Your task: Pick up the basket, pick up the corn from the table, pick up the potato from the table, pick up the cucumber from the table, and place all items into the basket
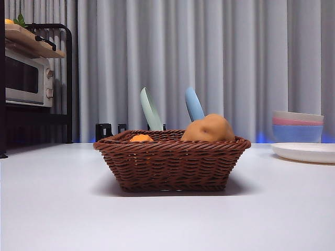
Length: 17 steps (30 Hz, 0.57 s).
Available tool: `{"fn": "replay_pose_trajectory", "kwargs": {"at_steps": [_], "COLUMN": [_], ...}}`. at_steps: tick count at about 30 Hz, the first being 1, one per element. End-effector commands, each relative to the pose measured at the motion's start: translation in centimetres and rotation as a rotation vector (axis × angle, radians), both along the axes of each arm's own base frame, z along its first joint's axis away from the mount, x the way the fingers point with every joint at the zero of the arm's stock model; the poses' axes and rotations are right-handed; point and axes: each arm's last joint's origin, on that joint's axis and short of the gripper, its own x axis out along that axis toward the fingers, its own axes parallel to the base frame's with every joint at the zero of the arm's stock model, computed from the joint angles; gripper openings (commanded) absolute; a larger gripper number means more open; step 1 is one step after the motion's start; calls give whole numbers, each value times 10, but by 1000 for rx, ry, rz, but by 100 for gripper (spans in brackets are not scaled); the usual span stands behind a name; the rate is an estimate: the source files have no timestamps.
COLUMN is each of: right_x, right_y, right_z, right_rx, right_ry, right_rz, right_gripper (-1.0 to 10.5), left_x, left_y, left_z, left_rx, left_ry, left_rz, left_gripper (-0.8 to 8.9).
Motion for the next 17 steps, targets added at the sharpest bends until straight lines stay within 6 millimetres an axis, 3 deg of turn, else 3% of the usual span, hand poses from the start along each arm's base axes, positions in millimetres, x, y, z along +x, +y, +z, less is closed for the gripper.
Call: {"fn": "replay_pose_trajectory", "kwargs": {"at_steps": [1, 17], "right_x": [-1, -4], "right_y": [0, 0], "right_z": [-8, -37], "right_rx": [15, 49], "right_ry": [-8, 30], "right_rz": [-3, -9], "right_gripper": [-16, -16], "left_x": [1, 1], "left_y": [0, 0], "left_z": [-5, -5], "left_rx": [13, 13], "left_ry": [10, 10], "left_rz": [3, 2], "left_gripper": [-3, -3]}}
